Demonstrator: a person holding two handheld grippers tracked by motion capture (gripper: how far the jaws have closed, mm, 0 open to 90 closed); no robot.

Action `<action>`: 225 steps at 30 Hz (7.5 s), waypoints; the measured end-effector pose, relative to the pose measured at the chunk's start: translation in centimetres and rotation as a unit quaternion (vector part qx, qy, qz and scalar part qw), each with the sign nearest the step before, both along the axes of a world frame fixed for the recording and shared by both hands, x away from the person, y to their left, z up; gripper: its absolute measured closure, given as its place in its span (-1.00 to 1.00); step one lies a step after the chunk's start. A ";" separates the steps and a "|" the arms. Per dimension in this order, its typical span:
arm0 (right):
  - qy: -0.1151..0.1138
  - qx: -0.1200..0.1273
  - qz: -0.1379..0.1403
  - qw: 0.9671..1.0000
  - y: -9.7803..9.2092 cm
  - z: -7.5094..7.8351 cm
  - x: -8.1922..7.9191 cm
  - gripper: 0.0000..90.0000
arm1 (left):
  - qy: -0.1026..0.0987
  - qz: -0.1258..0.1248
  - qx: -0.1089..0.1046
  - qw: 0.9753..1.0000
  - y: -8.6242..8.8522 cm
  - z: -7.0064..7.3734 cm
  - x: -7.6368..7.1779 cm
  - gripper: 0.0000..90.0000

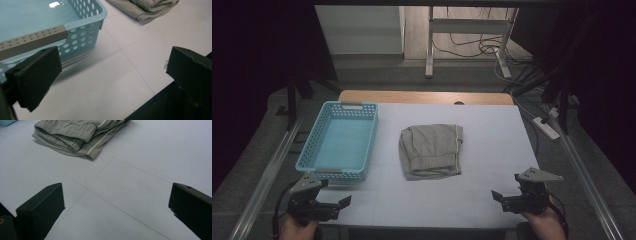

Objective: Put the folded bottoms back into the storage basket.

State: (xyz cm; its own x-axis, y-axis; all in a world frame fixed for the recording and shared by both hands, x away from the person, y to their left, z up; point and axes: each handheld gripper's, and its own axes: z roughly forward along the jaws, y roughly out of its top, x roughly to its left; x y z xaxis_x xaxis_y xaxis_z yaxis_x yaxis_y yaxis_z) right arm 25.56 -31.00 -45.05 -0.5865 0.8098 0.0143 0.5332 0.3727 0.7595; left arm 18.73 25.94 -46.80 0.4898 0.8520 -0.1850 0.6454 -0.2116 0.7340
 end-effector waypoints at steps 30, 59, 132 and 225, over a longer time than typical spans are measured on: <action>0.015 0.014 0.010 1.000 -0.2 0.0 0.2 -0.99 | -0.001 -0.010 -0.009 1.000 -0.2 0.1 0.2 -1.00; 0.025 0.006 0.016 1.000 0.0 -0.1 0.4 -0.99 | -0.021 -0.060 -0.031 0.997 -2.5 0.7 0.5 -1.00; 0.030 -0.005 0.020 0.999 0.2 -0.2 0.5 -0.99 | 0.012 -0.156 0.009 0.988 -12.0 -0.5 10.3 -1.00; -0.019 -0.005 0.134 0.991 6.1 1.0 3.8 -0.99 | 0.092 -0.144 0.073 0.983 -17.2 -5.6 17.7 0.56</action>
State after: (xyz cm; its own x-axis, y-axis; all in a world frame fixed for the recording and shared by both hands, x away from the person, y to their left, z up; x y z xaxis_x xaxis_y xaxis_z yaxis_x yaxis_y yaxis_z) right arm 29.40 -24.95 -44.02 -0.7809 0.6244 -0.0185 0.3849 0.5043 0.7730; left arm 36.39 8.75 -52.38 0.6845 0.7069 -0.1781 0.6617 -0.5000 0.5588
